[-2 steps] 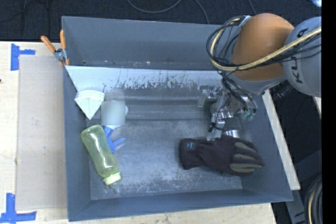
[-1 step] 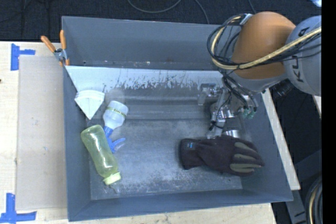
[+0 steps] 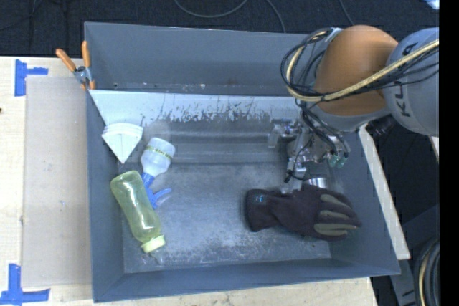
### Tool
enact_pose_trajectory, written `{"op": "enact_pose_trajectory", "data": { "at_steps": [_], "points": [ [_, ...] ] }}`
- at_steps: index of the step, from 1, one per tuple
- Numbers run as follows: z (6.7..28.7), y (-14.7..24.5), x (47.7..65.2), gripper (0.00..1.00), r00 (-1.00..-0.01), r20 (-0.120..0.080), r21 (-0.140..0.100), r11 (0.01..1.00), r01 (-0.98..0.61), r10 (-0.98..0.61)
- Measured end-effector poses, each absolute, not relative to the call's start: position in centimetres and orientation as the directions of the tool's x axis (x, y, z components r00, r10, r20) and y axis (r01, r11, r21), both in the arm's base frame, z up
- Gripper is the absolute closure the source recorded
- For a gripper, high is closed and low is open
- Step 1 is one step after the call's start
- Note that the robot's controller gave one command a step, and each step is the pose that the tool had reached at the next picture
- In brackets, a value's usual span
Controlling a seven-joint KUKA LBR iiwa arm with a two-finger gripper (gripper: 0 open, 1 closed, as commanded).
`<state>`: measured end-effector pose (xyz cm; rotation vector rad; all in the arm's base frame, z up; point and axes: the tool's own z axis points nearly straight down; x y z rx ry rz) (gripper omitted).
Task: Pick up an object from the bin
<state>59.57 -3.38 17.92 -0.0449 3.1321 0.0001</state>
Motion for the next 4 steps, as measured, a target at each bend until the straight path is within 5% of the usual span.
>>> {"op": "enact_pose_trajectory", "data": {
  "at_steps": [1, 2, 3, 4],
  "points": [
    [10.9, -4.7, 59.6, 0.0, -0.985, -0.002, 0.0, 0.985, -0.172, -0.172],
    [7.3, -3.5, 59.5, 1.0, -0.962, -0.007, -0.001, 0.962, -0.274, -0.274],
    [7.3, -3.5, 59.5, 1.0, -0.962, -0.007, -0.001, 0.962, -0.274, -0.274],
    [24.8, -1.5, 59.1, 1.0, -0.974, -0.015, -0.002, 0.974, -0.228, -0.228]
  ]
}}
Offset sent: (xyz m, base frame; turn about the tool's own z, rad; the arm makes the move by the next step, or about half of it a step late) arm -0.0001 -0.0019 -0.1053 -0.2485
